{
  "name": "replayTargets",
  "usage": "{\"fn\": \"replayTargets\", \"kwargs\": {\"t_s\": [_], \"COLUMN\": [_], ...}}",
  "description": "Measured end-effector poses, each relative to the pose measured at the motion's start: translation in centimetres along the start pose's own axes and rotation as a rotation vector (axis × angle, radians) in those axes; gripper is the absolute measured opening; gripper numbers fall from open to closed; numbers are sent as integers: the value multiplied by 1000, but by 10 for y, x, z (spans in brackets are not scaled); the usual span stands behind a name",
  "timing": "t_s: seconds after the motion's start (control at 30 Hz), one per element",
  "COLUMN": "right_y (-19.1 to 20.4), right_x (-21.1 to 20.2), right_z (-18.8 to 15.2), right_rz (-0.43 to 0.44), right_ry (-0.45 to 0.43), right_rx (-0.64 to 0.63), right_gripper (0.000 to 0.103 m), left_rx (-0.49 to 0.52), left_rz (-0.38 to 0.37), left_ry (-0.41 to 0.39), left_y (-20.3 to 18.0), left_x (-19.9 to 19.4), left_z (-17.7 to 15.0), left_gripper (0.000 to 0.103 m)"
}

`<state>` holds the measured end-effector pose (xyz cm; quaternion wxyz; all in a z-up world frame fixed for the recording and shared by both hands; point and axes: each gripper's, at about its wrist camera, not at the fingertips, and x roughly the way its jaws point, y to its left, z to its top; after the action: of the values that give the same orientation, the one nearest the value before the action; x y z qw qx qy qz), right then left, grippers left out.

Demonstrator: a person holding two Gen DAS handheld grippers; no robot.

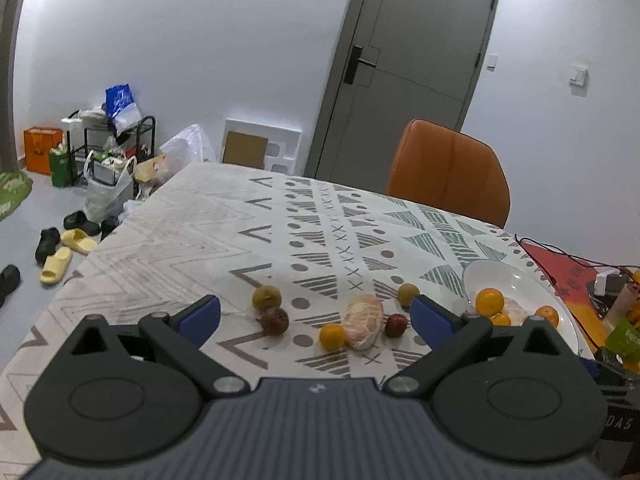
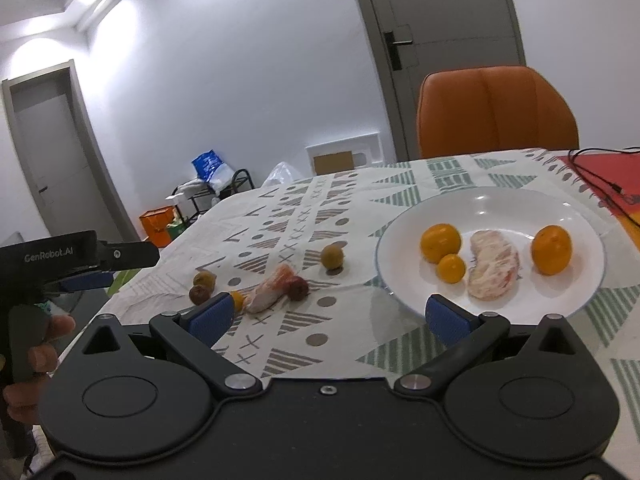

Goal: Organize fruits
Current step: 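Move both tools back toward the remaining fruits on the tablecloth, then grasp the dark plum with the left tool while the right tool grasps a red plum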

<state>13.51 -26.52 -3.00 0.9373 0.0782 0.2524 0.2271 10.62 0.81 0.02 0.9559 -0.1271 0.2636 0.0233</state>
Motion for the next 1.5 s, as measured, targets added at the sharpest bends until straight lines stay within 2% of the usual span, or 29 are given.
{"fn": "replayTargets", "kwargs": {"t_s": [0.63, 0.8, 0.97, 1.37, 1.5], "right_y": [14, 16, 19, 21, 24], "right_x": [36, 45, 57, 83, 90], "right_z": [1, 2, 3, 10, 13], "right_rz": [30, 31, 35, 32, 38], "right_ry": [61, 74, 101, 146, 154], "right_rx": [-49, -57, -66, -83, -97], "right_gripper": [100, 98, 80, 63, 62], "left_rx": [-20, -34, -41, -51, -57], "left_rz": [11, 10, 6, 2, 7], "left_ry": [52, 79, 102, 138, 147], "left_y": [18, 23, 24, 29, 31], "left_x": [24, 36, 47, 74, 82], "left_z": [-9, -10, -12, -10, -10], "left_gripper": [94, 82, 69, 49, 42]}}
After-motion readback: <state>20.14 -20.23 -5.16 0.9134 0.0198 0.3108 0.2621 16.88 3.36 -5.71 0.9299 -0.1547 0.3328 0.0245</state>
